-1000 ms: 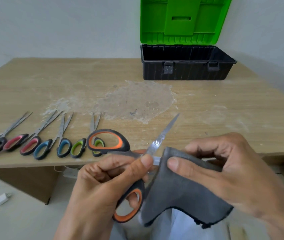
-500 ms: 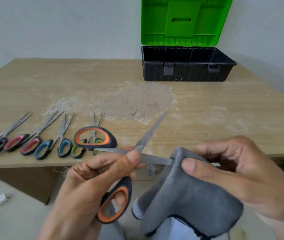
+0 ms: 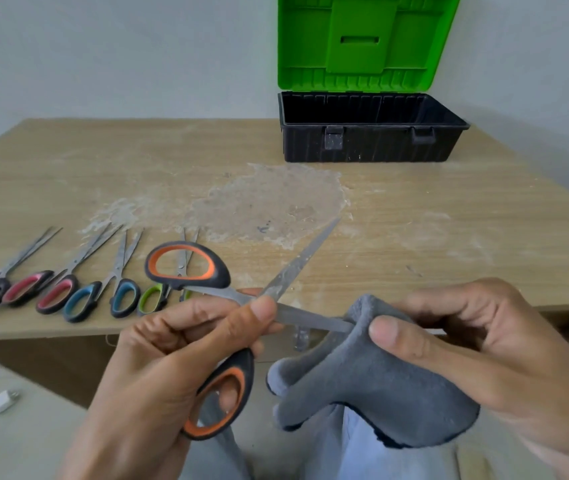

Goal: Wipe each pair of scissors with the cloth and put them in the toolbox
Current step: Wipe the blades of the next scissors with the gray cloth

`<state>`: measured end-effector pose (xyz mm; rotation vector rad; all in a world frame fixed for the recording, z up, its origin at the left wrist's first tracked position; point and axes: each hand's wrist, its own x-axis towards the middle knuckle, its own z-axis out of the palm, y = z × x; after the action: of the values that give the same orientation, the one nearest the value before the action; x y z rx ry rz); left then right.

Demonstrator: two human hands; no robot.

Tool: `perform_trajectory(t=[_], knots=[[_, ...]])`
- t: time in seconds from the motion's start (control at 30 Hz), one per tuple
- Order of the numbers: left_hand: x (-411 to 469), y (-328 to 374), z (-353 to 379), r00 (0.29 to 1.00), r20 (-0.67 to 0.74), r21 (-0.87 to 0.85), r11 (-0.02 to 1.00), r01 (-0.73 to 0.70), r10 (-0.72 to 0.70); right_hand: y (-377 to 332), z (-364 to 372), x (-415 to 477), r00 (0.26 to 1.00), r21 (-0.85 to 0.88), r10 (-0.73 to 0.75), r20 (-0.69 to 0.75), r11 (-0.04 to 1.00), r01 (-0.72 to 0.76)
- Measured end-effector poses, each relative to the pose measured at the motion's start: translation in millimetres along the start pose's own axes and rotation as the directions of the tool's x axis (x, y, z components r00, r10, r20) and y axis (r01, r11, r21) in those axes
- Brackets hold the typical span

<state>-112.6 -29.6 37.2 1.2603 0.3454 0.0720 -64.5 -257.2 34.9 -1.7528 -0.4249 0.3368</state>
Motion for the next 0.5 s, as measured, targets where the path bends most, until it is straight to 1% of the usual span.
perform_trajectory(t=[0.07,0.17,0.27,0.37,0.43,0.5], knots=[[1,-1,1,1.000,-0.001,-0.012,1.000,-0.011,0.011,2,0,1,1.000,-0.086,-0.007,-0.022,0.996,0.005],[6,-7,-3,1.000,-0.015,-0.023,0.999,-0.023,0.023,10,-7,0,0.997,-0.124,-0.023,-0.078,0.992,0.013],[9,-8,-12,0.997,0.010,0.041,0.996,-0.081,0.080,12,-16,-1,0.986,-0.073,-0.067,-0.152,0.996,0.057],[8,-6,-16,0.985,0.080,0.141,0.977,-0.163,0.153,7,-22,1,0.967,0.041,-0.110,-0.231,0.992,0.122],[7,-4,-15,0.973,0.118,0.209,0.953,-0.220,0.198,2,-22,3,0.964,0.059,-0.124,-0.235,0.988,0.142],[5,2,-9,0.962,0.168,0.261,0.932,-0.252,0.213,-3,-22,5,0.964,0.053,-0.140,-0.224,0.986,0.156]])
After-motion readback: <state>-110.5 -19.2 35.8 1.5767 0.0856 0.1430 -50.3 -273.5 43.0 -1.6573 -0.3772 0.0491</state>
